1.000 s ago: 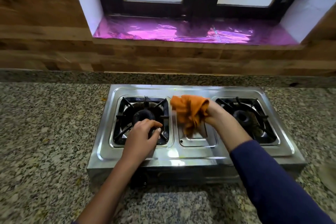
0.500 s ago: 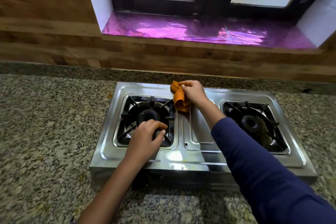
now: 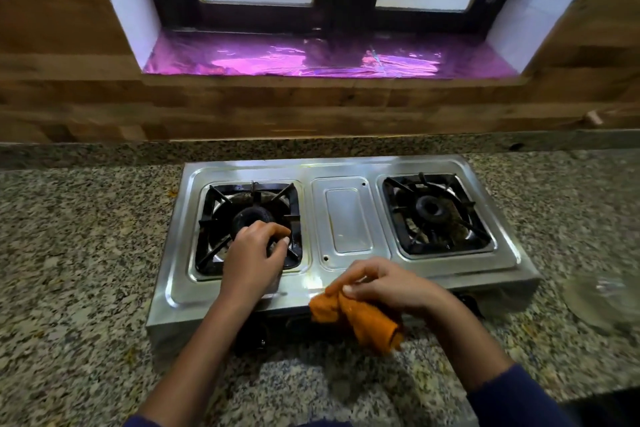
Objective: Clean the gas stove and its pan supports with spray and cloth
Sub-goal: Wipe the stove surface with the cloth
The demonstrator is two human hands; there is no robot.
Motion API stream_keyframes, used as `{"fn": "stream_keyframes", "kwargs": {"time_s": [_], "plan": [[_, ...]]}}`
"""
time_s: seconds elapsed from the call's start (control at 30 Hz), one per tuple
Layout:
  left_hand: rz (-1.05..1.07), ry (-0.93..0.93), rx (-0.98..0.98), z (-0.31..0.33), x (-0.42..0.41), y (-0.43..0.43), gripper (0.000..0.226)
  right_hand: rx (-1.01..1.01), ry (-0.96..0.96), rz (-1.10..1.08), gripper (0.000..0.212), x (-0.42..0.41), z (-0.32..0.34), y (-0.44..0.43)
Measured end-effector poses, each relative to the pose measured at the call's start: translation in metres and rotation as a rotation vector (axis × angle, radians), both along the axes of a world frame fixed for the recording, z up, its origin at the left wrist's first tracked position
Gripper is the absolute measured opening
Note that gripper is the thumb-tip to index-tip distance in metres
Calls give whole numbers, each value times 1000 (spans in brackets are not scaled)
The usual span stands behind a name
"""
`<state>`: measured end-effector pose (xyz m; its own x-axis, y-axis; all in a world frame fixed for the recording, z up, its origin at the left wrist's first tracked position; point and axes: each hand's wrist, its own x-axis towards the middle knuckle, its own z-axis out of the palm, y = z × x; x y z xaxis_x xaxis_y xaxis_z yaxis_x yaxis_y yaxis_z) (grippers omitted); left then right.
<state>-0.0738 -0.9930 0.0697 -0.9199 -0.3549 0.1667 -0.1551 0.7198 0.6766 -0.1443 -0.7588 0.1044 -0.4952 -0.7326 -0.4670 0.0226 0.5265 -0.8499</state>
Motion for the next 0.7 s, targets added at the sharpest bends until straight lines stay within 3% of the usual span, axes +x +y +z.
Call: {"fn": "stream_keyframes", "kwargs": {"time_s": [0.17, 0.33, 0.53, 0.7], "plan": [[-17, 11, -43, -4, 1, 0, 9, -218, -178, -361, 26, -42, 2, -6], [-57, 2, -66, -4, 3, -2, 9, -206, -57, -544, 29, -91, 0, -50], [-98, 9, -38, -5, 5, -7, 9, 124, 180, -252, 26, -76, -4, -38], [-72, 6, -51, -5, 2, -5, 11, 168, 130, -28, 26, 1, -3, 10]]}}
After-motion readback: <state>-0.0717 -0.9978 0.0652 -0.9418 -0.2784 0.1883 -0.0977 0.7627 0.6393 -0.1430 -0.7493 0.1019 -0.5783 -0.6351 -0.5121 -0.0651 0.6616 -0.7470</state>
